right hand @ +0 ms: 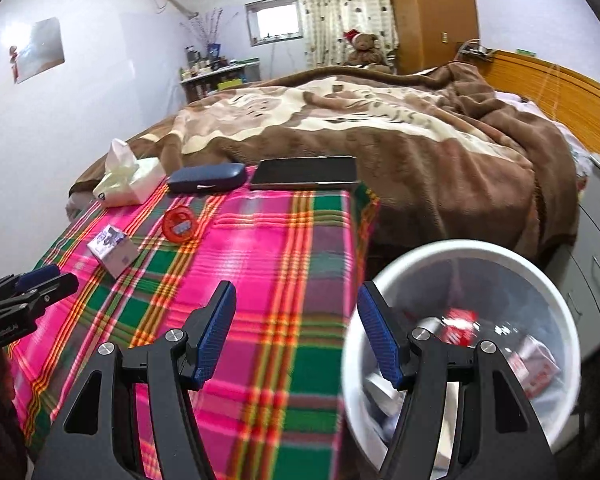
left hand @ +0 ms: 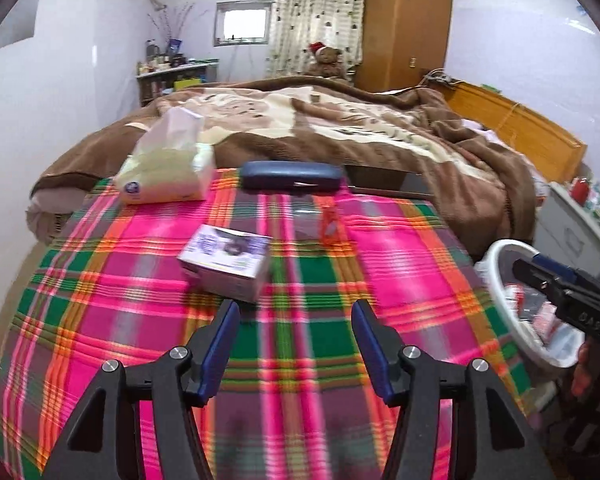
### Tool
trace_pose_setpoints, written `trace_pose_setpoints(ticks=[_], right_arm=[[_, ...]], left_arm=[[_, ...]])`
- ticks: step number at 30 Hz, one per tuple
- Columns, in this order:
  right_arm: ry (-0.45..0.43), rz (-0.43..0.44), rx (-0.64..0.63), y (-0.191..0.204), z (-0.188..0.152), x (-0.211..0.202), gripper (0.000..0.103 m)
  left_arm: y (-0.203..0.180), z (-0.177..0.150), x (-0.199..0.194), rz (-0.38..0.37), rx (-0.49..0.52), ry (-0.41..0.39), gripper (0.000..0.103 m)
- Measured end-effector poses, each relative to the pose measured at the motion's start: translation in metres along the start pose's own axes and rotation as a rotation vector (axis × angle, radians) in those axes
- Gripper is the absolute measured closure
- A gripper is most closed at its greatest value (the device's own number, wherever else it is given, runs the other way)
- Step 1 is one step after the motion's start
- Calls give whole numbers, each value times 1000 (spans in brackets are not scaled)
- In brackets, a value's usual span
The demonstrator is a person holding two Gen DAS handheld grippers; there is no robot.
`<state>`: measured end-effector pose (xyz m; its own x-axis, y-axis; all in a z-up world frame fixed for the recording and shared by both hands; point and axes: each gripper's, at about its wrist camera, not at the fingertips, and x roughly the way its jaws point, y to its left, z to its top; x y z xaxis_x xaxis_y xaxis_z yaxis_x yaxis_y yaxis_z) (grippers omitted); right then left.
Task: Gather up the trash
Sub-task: 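Move both tools back to the plaid cloth toward the grape milk box, then grasp the purple grape milk box with the left tool while the right tool grasps the second jelly cup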
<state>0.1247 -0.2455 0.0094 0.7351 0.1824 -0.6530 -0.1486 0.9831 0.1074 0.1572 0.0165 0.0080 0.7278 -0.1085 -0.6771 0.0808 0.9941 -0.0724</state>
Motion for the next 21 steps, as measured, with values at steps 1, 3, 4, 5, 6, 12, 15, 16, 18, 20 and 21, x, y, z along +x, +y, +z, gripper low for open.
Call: trace_pose_setpoints(ticks=[1,3,4,5,6,12,15,16,18,20,21], right_arm=[[4,10,-9,3,3,5,39],[14,15,-23,8,6,13,39],[22,19,-34,12,8,19,39],[28,20,-39,14,10,22,39],[34,26,-45,17,13,28,39],[62,72,-95,34,27,54,39],[70,104,-117,42,33,65,39],[75,119,-127,46,36,69,39],[76,148,-148,53,40,76,39],[79,172,-171,60,44,84,39],[82,175,-175,62,45,87,39]], left_arm=[[5,1,4,1,-7,6,45],[13,4,14,-2,-26,19,45],[18,4,19,6,-34,27,45],[24,5,26,14,-44,38,45],[27,5,31,18,-52,46,45],[38,2,58,23,-50,99,45],[42,3,67,29,-48,114,45],[44,4,70,26,-53,120,45],[51,6,75,20,-78,127,45],[58,8,79,13,-103,137,45],[59,8,80,20,-97,136,45]])
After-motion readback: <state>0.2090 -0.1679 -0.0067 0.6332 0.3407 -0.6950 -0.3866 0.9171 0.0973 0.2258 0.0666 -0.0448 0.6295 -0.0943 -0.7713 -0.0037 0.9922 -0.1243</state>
